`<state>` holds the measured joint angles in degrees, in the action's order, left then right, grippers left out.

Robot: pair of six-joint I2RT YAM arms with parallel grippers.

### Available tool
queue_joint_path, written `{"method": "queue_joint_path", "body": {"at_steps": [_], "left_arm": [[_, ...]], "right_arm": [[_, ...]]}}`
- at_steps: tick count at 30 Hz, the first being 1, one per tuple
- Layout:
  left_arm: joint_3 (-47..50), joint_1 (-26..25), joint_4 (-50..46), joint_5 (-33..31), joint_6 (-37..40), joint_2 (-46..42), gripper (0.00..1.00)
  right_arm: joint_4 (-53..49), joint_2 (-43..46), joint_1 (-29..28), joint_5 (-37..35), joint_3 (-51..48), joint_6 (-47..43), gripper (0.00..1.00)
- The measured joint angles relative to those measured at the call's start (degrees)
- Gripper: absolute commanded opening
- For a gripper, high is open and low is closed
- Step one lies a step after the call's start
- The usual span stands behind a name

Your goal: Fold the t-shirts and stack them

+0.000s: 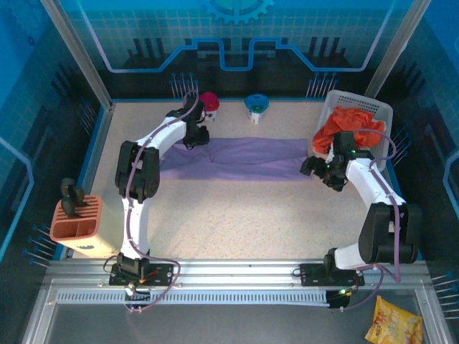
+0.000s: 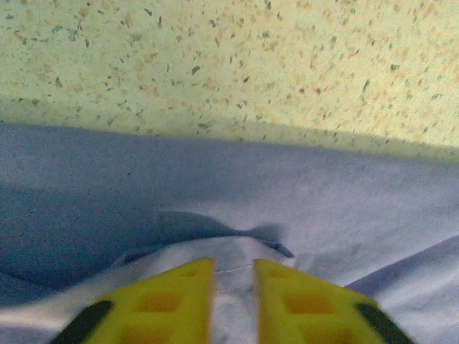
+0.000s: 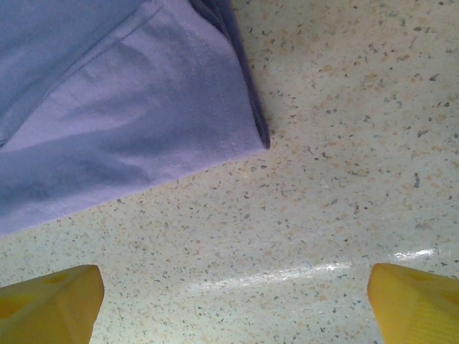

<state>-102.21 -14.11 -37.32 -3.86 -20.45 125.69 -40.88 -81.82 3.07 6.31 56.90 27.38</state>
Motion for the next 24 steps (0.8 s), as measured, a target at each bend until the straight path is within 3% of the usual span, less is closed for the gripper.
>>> {"method": "queue_joint_path", "body": {"at_steps": [2, 3, 10, 17, 24], "left_arm": [[0.46, 0.00, -0.15, -0.33, 0.20, -0.22, 0.56], [1.29, 0.00, -0.11, -0.50, 0.11, -0.66, 0.57], [10.54, 0.98, -0.09, 0.83, -1.92, -9.49, 0.59], [29.27, 2.95, 7.48, 5.33, -8.68, -23.98, 0.59], [38.38, 6.56, 13.81, 7.98, -12.48, -24.00, 0.59]], "right_arm": [[-0.02, 0.00, -0.76, 0.02, 0.00, -0.22, 0.95], [-0.02, 0.00, -1.33, 0.00, 0.02, -0.44, 0.95], [0.11, -0.04, -7.37, -0.11, 0.61, -1.84, 0.96], [3.82, -4.57, -14.29, 0.07, 4.50, -1.81, 0.96], [10.12, -16.70, -15.85, 1.66, 7.91, -0.59, 0.95]]}}
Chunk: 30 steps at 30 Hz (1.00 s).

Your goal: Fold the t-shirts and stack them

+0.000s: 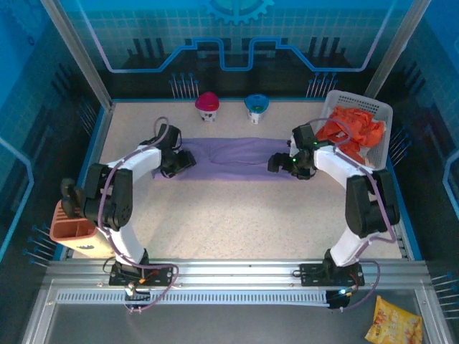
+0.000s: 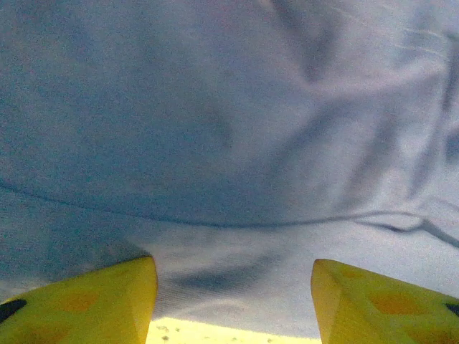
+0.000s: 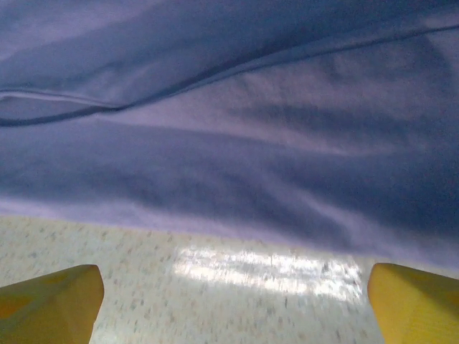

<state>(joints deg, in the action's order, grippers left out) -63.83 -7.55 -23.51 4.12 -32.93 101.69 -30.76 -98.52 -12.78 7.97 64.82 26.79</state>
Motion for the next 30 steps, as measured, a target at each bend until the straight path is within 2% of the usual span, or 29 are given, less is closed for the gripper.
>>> {"method": "queue_joint_path", "body": {"at_steps": [6, 8, 15, 22, 30], "left_arm": [[1.11, 6.23, 4.52, 1.01, -0.68, 3.56, 0.58], [1.03, 7.23, 5.51, 1.79, -0.81, 3.87, 0.53], [0.15, 7.82, 5.38, 2.21, -1.03, 4.44, 0.51], [-3.50, 7.93, -0.11, -1.31, 0.63, 4.15, 0.54], [-4.70, 7.98, -5.88, -2.43, 2.03, -4.17, 0.57]], "right_arm": [[1.92, -6.69, 0.70, -0.17, 1.64, 0.46, 0.95], [2.19, -7.41, 1.64, 0.55, 1.81, 0.92, 0.95], [2.93, -7.30, 2.78, 1.73, 1.90, 1.75, 0.95], [-1.81, -4.24, 3.17, -0.46, 2.08, 1.70, 0.96], [-5.68, -0.52, 2.82, -3.10, 9.51, 0.35, 0.97]]}}
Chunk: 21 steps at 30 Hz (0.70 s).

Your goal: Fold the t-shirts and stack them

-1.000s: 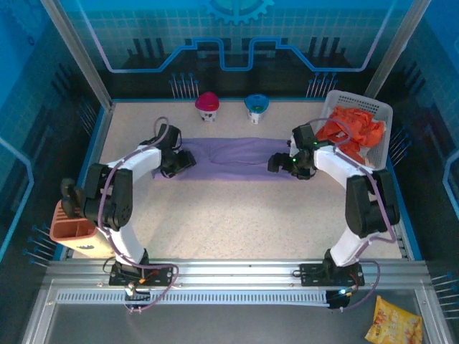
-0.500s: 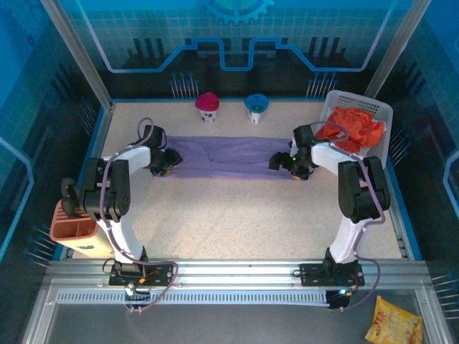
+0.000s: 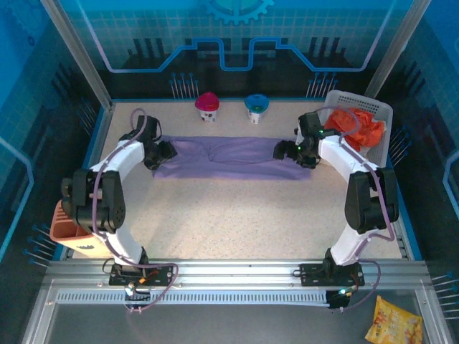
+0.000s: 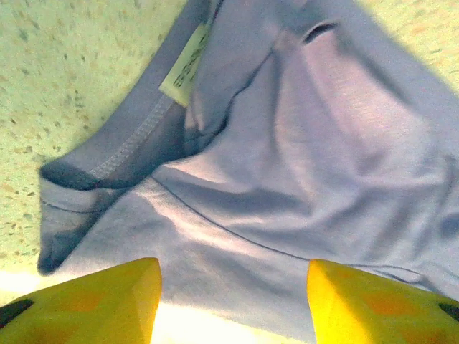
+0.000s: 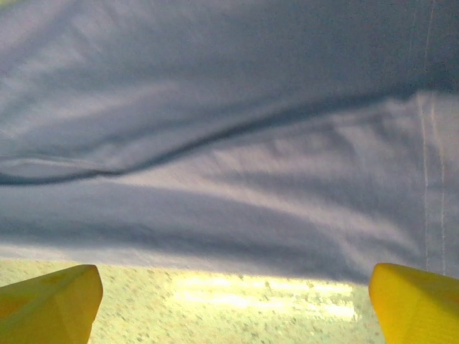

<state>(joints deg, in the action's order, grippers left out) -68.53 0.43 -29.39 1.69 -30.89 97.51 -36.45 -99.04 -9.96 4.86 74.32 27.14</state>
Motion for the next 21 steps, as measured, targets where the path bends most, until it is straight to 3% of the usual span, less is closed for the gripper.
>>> {"method": "queue_joint_path", "body": {"at_steps": [9, 21], "left_arm": [[-0.42, -0.48, -2.97, 0.83, 0.96, -7.91, 0.58], [9.70, -5.03, -3.34, 3.67, -0.20, -13.03, 0.58]], "right_arm": [[-0.70, -9.14, -0.85, -0.61, 13.62, -2.78, 0.96], [-4.87, -28.17, -1.38, 0.42, 28.57, 0.59, 0.93]]}}
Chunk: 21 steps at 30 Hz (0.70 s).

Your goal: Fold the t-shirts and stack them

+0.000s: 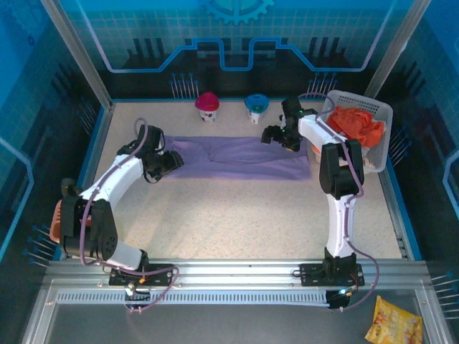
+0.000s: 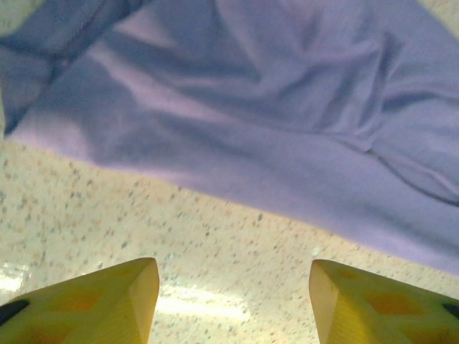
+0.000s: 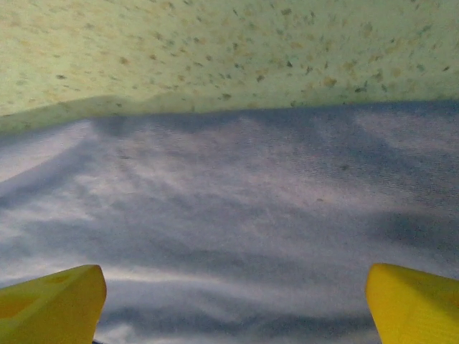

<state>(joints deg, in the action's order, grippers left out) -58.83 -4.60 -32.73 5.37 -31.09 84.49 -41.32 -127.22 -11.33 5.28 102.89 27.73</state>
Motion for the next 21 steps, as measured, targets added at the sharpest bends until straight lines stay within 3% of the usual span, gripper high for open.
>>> {"method": "queue_joint_path", "body": {"at_steps": [6, 12, 21], "left_arm": [[2.43, -1.16, 0.04, 0.83, -0.55, -0.24, 0.58], [2.12, -1.57, 1.49, 1.81, -1.22, 0.52, 0.58], [-5.29, -3.21, 3.82, 2.91, -2.49, 15.28, 0.57]], "right_arm": [[-0.81, -1.05, 0.02, 1.20, -1.29, 3.26, 0.92], [3.23, 5.18, -0.04, 4.00, -12.04, 6.34, 0.91], [11.69, 20.13, -3.28, 6.43, -34.84, 11.47, 0.91]]}}
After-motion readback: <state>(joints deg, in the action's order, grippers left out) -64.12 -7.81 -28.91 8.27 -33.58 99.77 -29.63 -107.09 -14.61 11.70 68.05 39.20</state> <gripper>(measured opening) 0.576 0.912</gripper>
